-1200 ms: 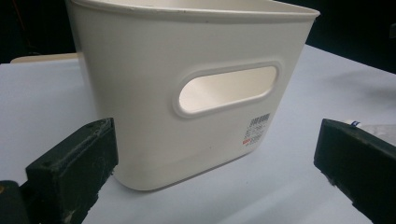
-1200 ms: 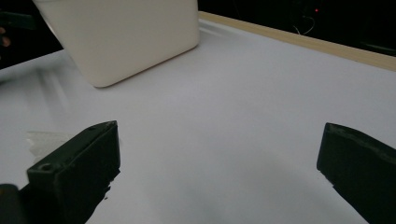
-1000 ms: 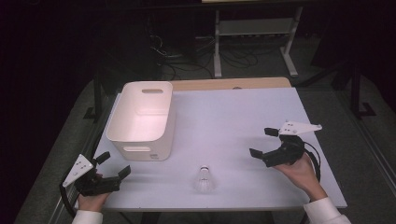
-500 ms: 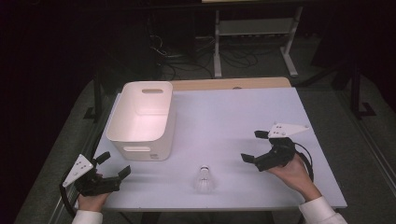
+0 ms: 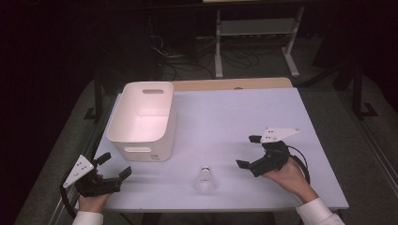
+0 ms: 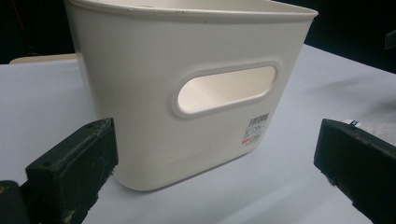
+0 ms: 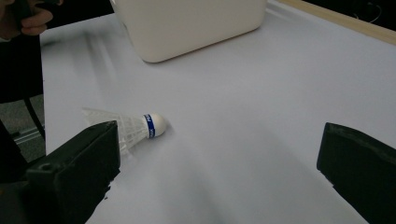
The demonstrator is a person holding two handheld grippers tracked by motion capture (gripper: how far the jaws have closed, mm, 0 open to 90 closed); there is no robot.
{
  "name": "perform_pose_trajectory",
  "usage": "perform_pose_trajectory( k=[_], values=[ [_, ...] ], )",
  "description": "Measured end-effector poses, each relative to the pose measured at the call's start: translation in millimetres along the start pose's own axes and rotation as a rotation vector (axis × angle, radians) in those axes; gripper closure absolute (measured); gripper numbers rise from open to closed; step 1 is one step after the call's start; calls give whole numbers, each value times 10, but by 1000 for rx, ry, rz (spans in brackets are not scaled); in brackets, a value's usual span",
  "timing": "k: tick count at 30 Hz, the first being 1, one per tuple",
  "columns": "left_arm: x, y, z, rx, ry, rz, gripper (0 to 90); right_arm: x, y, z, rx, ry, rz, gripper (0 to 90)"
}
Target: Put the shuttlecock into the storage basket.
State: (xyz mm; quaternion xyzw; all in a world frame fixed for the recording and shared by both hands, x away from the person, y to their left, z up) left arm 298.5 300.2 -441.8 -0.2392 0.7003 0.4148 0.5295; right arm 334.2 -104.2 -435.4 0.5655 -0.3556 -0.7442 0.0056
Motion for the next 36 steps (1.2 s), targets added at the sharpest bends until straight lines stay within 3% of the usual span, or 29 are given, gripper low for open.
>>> perform_pose_trajectory(
  k=[16,30,31,36],
  values=[
    [-4,4,-2,0,-1,-3,0,38,-147,141,-42,21,38,0],
    [-5,7,-7,3,-2,-5,0,87,-289,305,-90,41,108,3],
    [-5,6,-7,3,-1,-5,0,102,-298,331,-116,45,122,68],
    [-7,7,-7,1,1,-7,0,127,-312,392,-166,49,145,139]
  ],
)
Point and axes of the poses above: each handheld gripper's, and its own axes: y roughly backward along the jaws, x roughly out of its underside, z roughly to its left, the point moved 9 cm from there along -y, roughly forward along the jaws, and after that the axes turned 2 degrees about z, right-handed, at the moved point
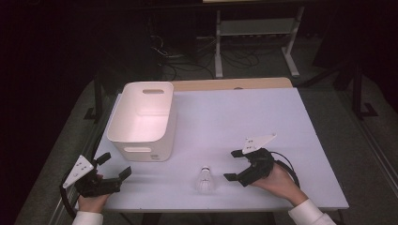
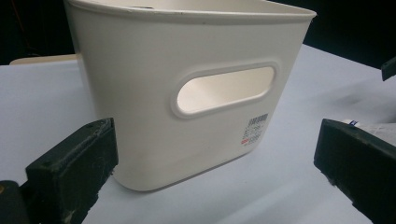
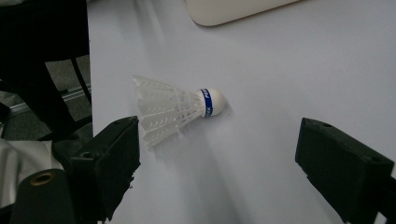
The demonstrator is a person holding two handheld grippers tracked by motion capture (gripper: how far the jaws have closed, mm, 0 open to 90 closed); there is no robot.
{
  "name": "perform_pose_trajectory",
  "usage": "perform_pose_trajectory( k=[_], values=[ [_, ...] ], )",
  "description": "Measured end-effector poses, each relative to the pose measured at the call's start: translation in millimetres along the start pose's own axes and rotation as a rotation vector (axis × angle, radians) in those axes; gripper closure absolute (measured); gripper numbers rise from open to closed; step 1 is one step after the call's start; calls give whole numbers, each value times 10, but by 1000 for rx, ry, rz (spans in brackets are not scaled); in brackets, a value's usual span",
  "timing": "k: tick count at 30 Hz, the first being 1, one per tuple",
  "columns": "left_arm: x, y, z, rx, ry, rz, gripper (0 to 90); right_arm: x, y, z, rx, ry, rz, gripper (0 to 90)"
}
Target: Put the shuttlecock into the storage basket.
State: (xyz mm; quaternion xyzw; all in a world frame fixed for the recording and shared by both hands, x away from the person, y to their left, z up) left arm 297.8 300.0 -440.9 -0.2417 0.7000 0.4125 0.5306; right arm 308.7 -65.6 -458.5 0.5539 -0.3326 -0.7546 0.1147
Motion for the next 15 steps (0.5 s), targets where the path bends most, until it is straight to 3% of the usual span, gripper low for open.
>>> perform_pose_trajectory(
  k=[11,15],
  values=[
    [1,3,3,-3,-1,2,0,20,-91,98,-101,-8,30,282],
    [1,3,1,-2,-2,1,0,48,-146,126,-118,-17,68,472]
  ],
)
Point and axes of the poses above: each handheld gripper's, and its own axes: y roughly backward along the jaws, x roughly out of its underside, z roughly to its left, the point moved 9 cm from there along -y, roughly forward along the jaws, and after that the axes turned 2 degrees about z, right-handed, at the moved point
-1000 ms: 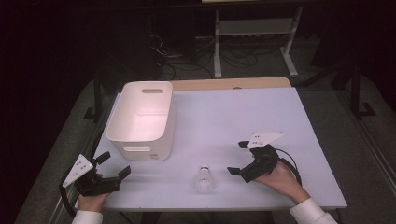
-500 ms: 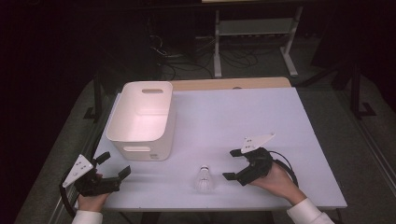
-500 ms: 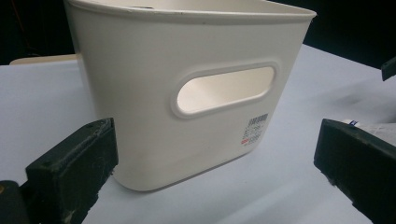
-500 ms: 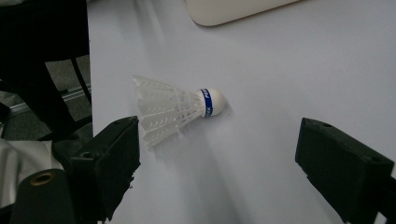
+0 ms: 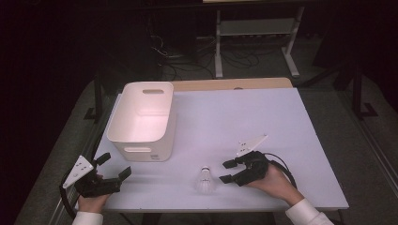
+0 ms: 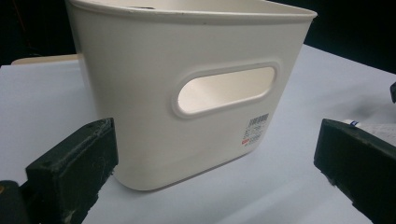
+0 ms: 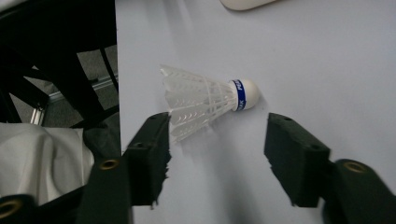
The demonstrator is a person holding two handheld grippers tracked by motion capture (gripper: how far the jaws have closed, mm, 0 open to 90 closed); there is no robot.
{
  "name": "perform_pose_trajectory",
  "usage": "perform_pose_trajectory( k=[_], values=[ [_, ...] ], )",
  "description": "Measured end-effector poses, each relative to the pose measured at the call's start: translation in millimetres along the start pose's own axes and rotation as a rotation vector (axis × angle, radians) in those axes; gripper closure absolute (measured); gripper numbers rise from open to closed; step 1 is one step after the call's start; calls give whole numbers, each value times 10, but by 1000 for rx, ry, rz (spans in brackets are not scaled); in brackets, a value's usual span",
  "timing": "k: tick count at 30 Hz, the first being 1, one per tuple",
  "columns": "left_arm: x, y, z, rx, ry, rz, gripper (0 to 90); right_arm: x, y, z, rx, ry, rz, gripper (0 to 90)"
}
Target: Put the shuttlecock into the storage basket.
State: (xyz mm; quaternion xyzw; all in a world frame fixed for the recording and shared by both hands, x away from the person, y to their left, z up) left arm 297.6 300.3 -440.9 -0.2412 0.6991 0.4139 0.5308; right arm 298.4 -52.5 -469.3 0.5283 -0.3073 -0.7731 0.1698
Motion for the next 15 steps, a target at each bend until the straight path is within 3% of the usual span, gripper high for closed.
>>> perform_pose_trajectory(
  k=[3,7,12,13,15],
  values=[
    [0,1,-1,0,0,1,0,14,-34,4,-6,-6,14,537],
    [-2,0,-3,1,1,-2,0,61,-137,27,-47,-27,62,735],
    [-3,4,-5,3,-2,-1,0,91,-222,21,-52,-33,106,841],
    [-3,6,-4,3,-3,0,0,94,-254,-8,-40,-6,109,875],
    [-6,6,-8,4,0,-3,0,94,-265,-8,-40,-3,113,880]
  ],
)
Point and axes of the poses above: each handheld gripper's, and its own axes: y roughly backward along the jaws, x roughly out of its underside, z roughly to its left, the point moved 9 cm from there along -y, roughly forward along the jaws, and after that the axes turned 2 degrees about z, right-handed, at the moved point
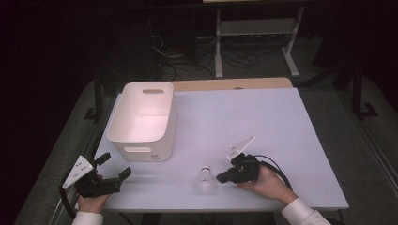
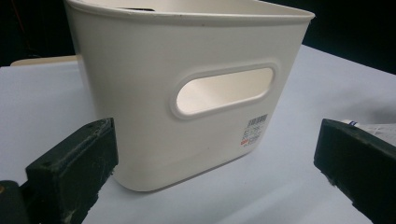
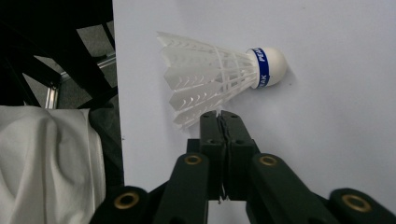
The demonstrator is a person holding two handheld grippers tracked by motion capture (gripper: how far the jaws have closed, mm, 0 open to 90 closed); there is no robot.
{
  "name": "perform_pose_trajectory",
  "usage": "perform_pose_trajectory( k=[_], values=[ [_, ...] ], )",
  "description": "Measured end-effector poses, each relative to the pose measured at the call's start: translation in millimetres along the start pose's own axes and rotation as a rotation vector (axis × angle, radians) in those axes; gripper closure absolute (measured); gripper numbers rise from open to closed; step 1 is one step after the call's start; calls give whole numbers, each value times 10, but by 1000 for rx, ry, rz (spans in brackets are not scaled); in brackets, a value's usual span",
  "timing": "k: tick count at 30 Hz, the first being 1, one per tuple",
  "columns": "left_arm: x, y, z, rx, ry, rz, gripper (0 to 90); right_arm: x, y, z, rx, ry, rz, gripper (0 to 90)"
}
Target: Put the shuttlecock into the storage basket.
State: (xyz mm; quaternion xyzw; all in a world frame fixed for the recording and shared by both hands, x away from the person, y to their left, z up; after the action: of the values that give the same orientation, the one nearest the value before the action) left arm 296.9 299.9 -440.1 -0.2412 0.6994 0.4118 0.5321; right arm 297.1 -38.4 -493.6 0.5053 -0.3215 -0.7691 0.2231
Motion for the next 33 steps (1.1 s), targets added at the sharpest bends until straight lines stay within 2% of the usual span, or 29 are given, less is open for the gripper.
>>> perform_pose_trajectory(
  k=[4,6,14,18,25,29,33],
  values=[
    [1,0,-2,1,0,1,0,7,-43,18,-6,-2,27,884],
    [-1,0,-3,1,0,0,0,10,-63,22,-5,15,35,882],
    [-6,-5,-10,1,3,-6,0,-36,-122,52,-26,24,28,866],
    [-10,-9,-19,2,6,-10,0,-55,-163,66,-28,31,43,862],
    [-12,-3,-17,4,8,-12,0,-149,-285,112,-46,59,58,886],
    [-14,0,-16,3,10,-13,0,-176,-324,124,-49,57,64,887],
    [-12,-1,-20,5,11,-12,0,-255,-384,127,-50,82,59,888]
  ],
)
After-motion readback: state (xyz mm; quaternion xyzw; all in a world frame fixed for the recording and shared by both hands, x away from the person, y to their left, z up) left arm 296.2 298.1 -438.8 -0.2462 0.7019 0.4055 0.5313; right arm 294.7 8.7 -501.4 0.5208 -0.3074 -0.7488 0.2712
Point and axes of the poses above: each handheld gripper's, and its own axes: y roughly backward along the jaws, x roughly out of its underside, z roughly to its left, the point moved 9 cm from there along -y, roughly forward along the jaws, and after that the axes turned 2 degrees about z, right-handed, at the moved point
